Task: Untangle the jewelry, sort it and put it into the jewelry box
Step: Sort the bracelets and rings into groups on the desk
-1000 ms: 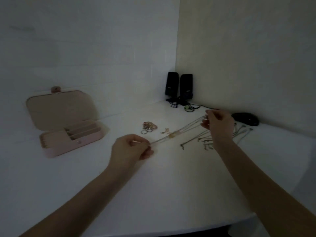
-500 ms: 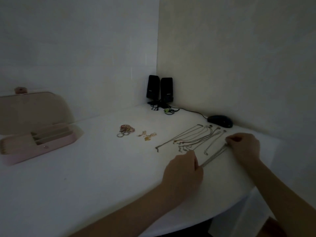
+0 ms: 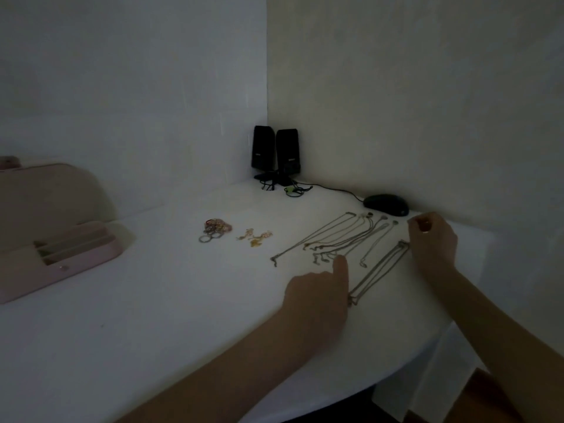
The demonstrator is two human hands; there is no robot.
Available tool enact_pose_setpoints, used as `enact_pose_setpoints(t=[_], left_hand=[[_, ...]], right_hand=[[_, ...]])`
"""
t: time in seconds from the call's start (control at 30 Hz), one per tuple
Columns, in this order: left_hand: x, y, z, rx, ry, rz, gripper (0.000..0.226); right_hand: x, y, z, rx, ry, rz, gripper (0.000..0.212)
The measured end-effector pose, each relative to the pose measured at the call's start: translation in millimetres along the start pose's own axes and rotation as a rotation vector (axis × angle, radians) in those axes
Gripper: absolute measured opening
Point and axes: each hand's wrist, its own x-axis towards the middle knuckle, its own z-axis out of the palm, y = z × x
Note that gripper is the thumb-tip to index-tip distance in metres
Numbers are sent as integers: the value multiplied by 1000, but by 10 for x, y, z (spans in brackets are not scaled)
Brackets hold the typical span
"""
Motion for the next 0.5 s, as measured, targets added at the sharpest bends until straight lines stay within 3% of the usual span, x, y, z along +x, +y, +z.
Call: enact_pose_setpoints(t=[0.1,0.23,0.33,0.5], left_hand=[[-60,-242,14,12,82,-65,50],[-137,-753,-32,-24,179,-205,40],[-248,-1202,-95,-22,273,-301,40],[-466,-1834,-61,18,302,-516,25]], right_hand=[[-202,-280,86,85,-18,-86,16],[-618,-865,462,178,-304,-401,6],[-896,-1302,902,148,-538,-661,16],[-1136,-1656,1641,-88,-781,-781,36]])
